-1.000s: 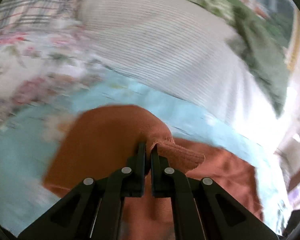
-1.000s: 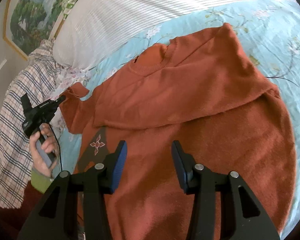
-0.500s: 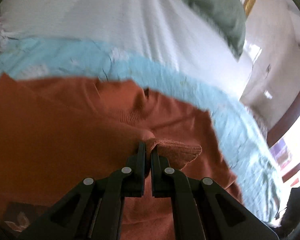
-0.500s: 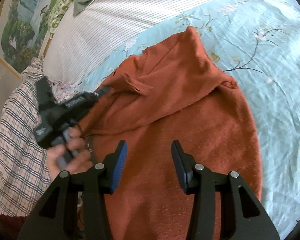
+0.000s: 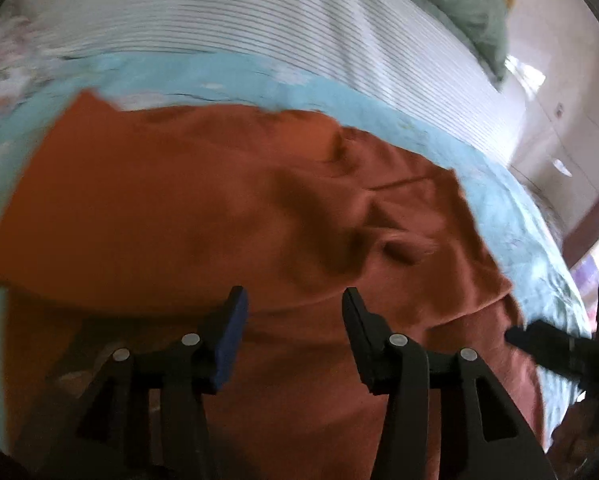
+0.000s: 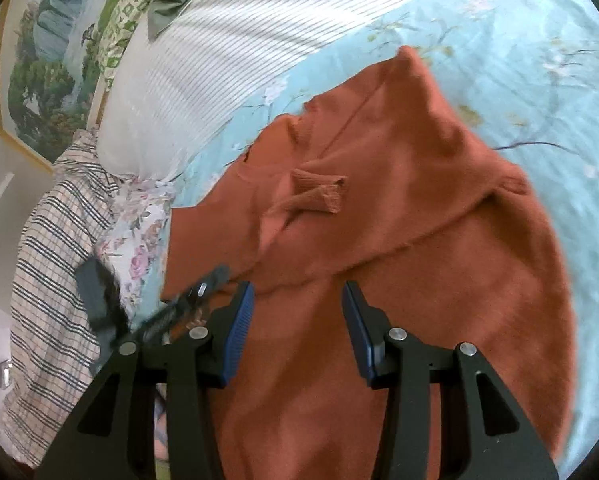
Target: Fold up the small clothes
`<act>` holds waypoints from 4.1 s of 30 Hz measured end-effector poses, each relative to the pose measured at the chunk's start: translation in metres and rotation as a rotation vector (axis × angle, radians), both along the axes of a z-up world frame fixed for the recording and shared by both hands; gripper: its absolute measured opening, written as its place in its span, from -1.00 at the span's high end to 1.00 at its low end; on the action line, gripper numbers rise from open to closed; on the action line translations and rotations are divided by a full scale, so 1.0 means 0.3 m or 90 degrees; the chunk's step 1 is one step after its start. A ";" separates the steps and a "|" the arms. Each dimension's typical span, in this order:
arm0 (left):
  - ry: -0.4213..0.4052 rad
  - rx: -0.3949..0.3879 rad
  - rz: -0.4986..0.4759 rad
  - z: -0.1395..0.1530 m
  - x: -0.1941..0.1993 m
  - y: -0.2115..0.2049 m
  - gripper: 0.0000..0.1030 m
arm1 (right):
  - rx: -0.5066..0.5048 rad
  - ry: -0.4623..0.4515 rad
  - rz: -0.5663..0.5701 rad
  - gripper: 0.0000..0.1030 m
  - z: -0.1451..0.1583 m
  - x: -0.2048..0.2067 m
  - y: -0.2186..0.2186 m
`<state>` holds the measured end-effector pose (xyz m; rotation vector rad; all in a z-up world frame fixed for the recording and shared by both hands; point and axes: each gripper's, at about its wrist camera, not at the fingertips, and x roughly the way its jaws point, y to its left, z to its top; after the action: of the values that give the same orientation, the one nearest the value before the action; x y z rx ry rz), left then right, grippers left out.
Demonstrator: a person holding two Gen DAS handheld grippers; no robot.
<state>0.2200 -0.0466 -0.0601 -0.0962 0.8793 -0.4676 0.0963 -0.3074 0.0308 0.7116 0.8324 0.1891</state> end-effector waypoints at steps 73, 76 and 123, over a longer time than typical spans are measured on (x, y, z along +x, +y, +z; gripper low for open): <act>0.073 -0.020 0.119 -0.045 -0.206 0.587 -0.16 | -0.180 0.042 -0.090 -0.06 0.030 -0.313 -0.245; 0.092 -0.024 0.079 -0.067 -0.277 0.600 -0.19 | -0.151 0.057 -0.050 -0.06 -0.009 -0.381 -0.240; 0.121 -0.054 -0.097 -0.176 -0.703 0.716 0.88 | 0.129 -0.079 0.198 0.85 -0.224 -0.774 -0.093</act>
<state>0.0090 0.1683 -0.1128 -0.1539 1.0583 -0.6461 -0.1359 -0.3353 -0.0364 0.7496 0.8084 0.5979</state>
